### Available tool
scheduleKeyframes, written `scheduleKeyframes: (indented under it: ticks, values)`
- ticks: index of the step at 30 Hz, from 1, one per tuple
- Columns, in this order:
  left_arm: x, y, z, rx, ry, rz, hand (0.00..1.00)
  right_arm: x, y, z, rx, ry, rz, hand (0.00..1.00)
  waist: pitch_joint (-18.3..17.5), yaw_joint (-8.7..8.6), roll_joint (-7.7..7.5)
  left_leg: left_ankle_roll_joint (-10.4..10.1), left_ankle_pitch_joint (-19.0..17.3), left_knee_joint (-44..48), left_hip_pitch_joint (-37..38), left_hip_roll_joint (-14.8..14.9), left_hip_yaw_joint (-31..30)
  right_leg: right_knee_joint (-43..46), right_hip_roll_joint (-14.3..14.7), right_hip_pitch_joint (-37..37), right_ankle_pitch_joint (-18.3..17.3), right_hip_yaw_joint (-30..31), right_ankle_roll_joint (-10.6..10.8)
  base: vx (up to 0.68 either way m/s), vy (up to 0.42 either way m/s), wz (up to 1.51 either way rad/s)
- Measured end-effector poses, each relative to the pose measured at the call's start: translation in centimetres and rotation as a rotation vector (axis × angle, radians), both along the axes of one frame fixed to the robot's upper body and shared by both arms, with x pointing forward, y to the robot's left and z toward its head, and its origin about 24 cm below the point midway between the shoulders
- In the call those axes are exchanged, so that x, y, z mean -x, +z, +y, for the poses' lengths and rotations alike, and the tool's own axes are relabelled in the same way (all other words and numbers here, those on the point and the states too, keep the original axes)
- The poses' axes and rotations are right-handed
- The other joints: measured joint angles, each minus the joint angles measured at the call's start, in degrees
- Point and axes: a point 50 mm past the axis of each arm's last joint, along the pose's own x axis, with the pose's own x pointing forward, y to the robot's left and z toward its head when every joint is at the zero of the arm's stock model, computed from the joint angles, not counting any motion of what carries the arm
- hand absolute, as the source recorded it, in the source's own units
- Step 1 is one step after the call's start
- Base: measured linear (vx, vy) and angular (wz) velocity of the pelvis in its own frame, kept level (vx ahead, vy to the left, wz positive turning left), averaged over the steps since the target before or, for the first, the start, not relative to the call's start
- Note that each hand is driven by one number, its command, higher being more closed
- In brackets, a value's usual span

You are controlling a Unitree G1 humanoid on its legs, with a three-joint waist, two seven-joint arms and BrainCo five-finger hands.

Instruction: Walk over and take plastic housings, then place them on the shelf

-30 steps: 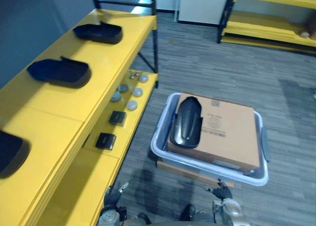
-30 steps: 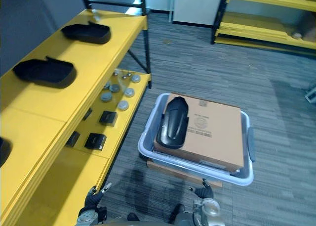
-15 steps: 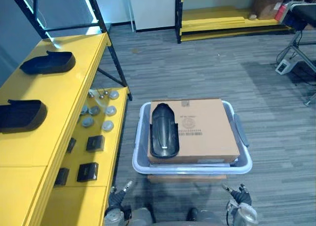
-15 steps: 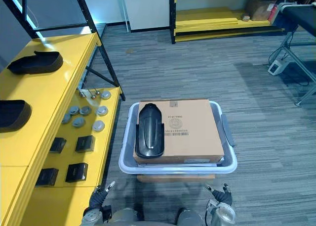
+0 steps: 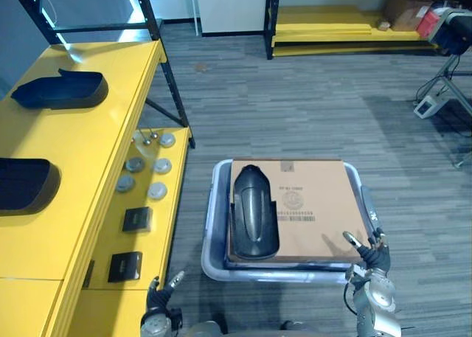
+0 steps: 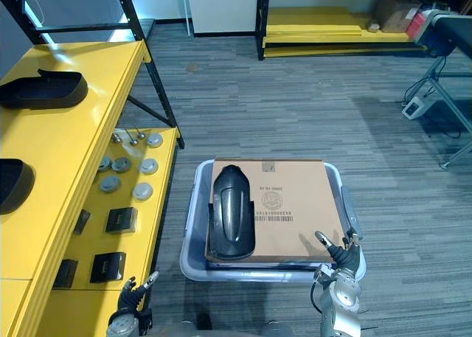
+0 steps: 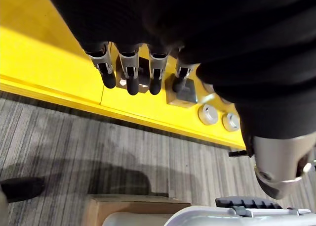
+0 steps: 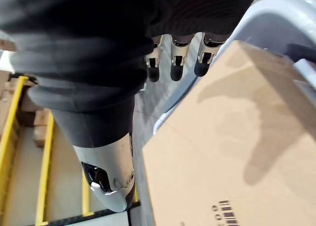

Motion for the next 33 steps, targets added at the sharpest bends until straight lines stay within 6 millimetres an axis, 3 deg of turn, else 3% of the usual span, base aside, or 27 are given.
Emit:
scheduleKeyframes:
  ticks: [4,7,11,15,19,25,28,29,33]
  values:
    - [-0.1,0.0,-0.5,0.005,-0.029,-0.003,0.00,-2.0,1.0,2.6,0.147,0.168,0.003,0.00,-0.5,0.19,-0.52,-0.1,0.2,-0.6,0.8,0.0,-0.5,0.0,0.0,0.8,0.4,-0.1,0.6,0.03,0.007,0.07]
    - [-0.3,0.0,-1.0,0.010,-0.053,-0.005,0.00,-4.1,1.6,4.9,0.258,0.285,0.011,0.00,-0.5,1.16,-0.50,-0.2,2.3,-1.0,0.6,-0.2,-1.8,-0.3,-0.1,0.9,2.9,-0.3,0.5,-0.01,0.015,0.13]
    - [-0.2,-0.1,-1.0,0.001,-0.062,0.000,0.00,-5.5,0.7,5.2,0.310,0.311,0.098,0.00,-0.6,3.00,-0.64,-0.1,4.0,-1.5,-0.4,-0.5,-3.6,-1.1,-0.1,0.9,4.9,-1.8,0.2,-0.03,0.003,0.28]
    - [-0.4,0.0,-1.0,-0.001,-0.065,-0.009,0.00,-7.0,-0.6,5.8,0.340,0.322,0.207,0.00,-0.6,3.38,-0.70,0.2,4.2,-1.5,-2.1,-0.8,-5.8,-1.3,-0.1,0.7,4.9,-3.5,0.2,-0.04,-0.010,0.34]
    - [-0.9,0.3,-1.0,-0.005,-0.068,-0.032,0.00,-9.0,-0.7,6.6,0.372,0.316,0.266,0.00,0.1,4.60,-0.93,0.0,6.8,-3.5,-4.1,-1.2,-6.7,-1.7,-0.2,-1.6,5.6,-4.0,0.5,-0.10,-0.024,0.11]
    - [-2.5,0.8,-1.6,-0.016,-0.090,-0.078,0.00,-11.4,-0.4,6.4,0.361,0.251,0.343,0.00,3.6,6.41,-0.02,0.9,8.0,-5.4,-7.9,-1.5,-8.3,-2.0,-0.1,-5.5,5.8,-4.8,0.5,-0.16,-0.006,0.07]
    - [-3.3,1.4,-1.4,-0.027,-0.092,-0.118,0.00,-12.4,-0.1,6.2,0.338,0.213,0.382,0.00,6.0,6.53,-0.71,1.3,9.9,-6.7,-9.9,-3.1,-8.7,-2.6,-1.3,-7.4,5.2,-4.9,1.1,-0.19,0.049,0.11]
    - [-3.6,1.5,-1.4,-0.030,-0.094,-0.131,0.00,-12.9,0.5,6.0,0.350,0.197,0.369,1.00,6.8,6.49,-0.73,1.5,10.2,-6.7,-10.5,-3.6,-8.9,-2.9,-1.9,-7.7,4.8,-4.9,1.5,-0.26,0.072,0.12]
    - [-4.4,1.8,-1.3,-0.039,-0.082,-0.152,0.00,-15.2,2.9,5.1,0.379,0.155,0.348,1.00,8.7,6.69,-0.36,1.2,10.9,-6.8,-13.3,-3.9,-9.1,-1.9,-2.2,-10.5,4.6,-5.2,1.4,-0.18,0.055,0.12]
